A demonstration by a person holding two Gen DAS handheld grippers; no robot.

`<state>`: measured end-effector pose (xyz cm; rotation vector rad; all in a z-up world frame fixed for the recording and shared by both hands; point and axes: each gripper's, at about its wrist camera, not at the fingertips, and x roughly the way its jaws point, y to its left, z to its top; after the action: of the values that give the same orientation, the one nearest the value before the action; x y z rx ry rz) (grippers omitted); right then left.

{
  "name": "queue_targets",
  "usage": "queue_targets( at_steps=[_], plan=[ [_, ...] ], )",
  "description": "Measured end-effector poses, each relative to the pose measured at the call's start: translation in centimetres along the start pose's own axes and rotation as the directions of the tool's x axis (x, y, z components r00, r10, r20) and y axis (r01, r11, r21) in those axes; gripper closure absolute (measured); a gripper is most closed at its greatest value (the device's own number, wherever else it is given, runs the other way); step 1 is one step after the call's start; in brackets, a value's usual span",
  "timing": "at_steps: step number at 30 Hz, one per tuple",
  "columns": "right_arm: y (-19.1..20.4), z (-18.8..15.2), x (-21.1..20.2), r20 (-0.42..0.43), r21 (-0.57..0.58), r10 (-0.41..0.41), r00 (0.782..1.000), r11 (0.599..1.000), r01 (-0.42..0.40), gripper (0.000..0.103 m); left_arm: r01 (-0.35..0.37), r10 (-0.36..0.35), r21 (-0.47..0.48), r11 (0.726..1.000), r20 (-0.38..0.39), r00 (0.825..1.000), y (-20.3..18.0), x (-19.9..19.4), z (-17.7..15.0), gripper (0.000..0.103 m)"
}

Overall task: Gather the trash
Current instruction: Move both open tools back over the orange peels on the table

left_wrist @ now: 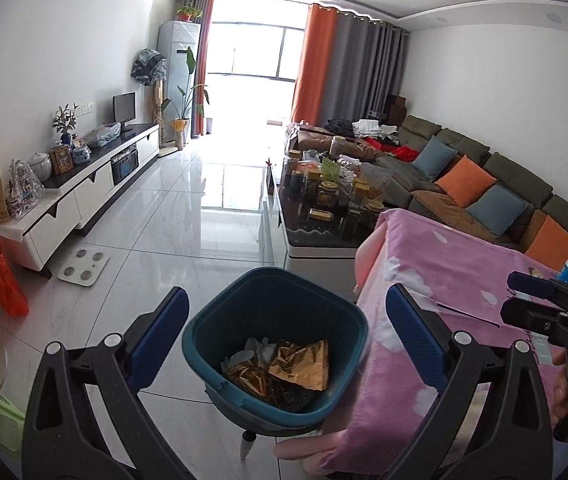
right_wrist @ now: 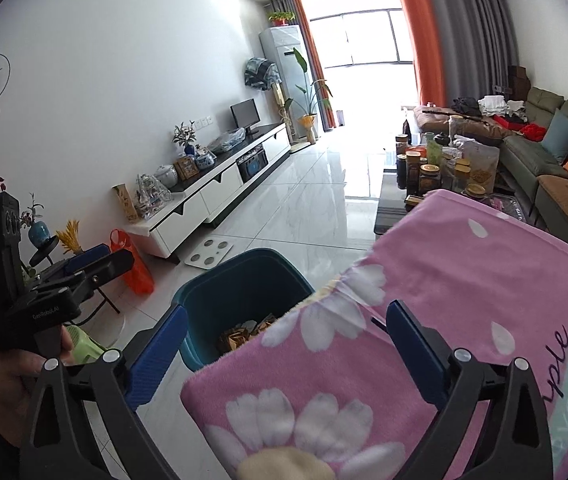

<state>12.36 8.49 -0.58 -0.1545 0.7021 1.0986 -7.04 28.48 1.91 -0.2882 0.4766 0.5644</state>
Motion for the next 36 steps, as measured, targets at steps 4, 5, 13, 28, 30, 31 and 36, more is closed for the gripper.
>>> queue_targets(
  at_steps=[4,5,13,28,30,31,36],
  plan=[
    [-2.6,-2.0,-2.8,0.024,0.072,-0.030,0.999,0.997,0.028,0.007,0.056,-0.057,0.051,0.997,0.022,0.998,-3.9,-1.6,-0.5,0.006],
    [-3.3,-2.6,-3.6,0.031,0.088,-0.037,0.999,0.996,0.034,0.007,0.072,-0.073,0.064,0.995,0.017,0.997,-5.0,-1.8,-0.7,0.006],
    [-6.3,-6.7,-10.7,0.103,0.170,-0.166,0.981,0.974,0.147,0.007,0.182,-0.186,0.163,0.970,0.011,0.982,-12.9,-3.2,-1.7,0.006],
    [-8.0,-11.8,-17.9,0.149,0.245,-0.358,0.922,0.917,0.316,0.007,0.339,-0.348,0.267,0.902,-0.014,0.937,-20.2,-4.4,-2.7,0.006],
    [-8.3,-12.4,-18.5,0.145,0.260,-0.382,0.913,0.905,0.338,0.007,0.358,-0.366,0.278,0.891,-0.028,0.930,-21.0,-4.0,-2.7,0.006],
    [-8.4,-12.7,-18.9,0.143,0.266,-0.395,0.907,0.898,0.350,0.007,0.366,-0.372,0.285,0.886,-0.034,0.927,-21.3,-3.9,-2.7,0.006],
    [-9.2,-14.0,-20.5,0.131,0.307,-0.455,0.881,0.864,0.400,0.007,0.418,-0.417,0.313,0.853,-0.072,0.906,-23.6,-2.9,-3.0,0.006]
  ],
)
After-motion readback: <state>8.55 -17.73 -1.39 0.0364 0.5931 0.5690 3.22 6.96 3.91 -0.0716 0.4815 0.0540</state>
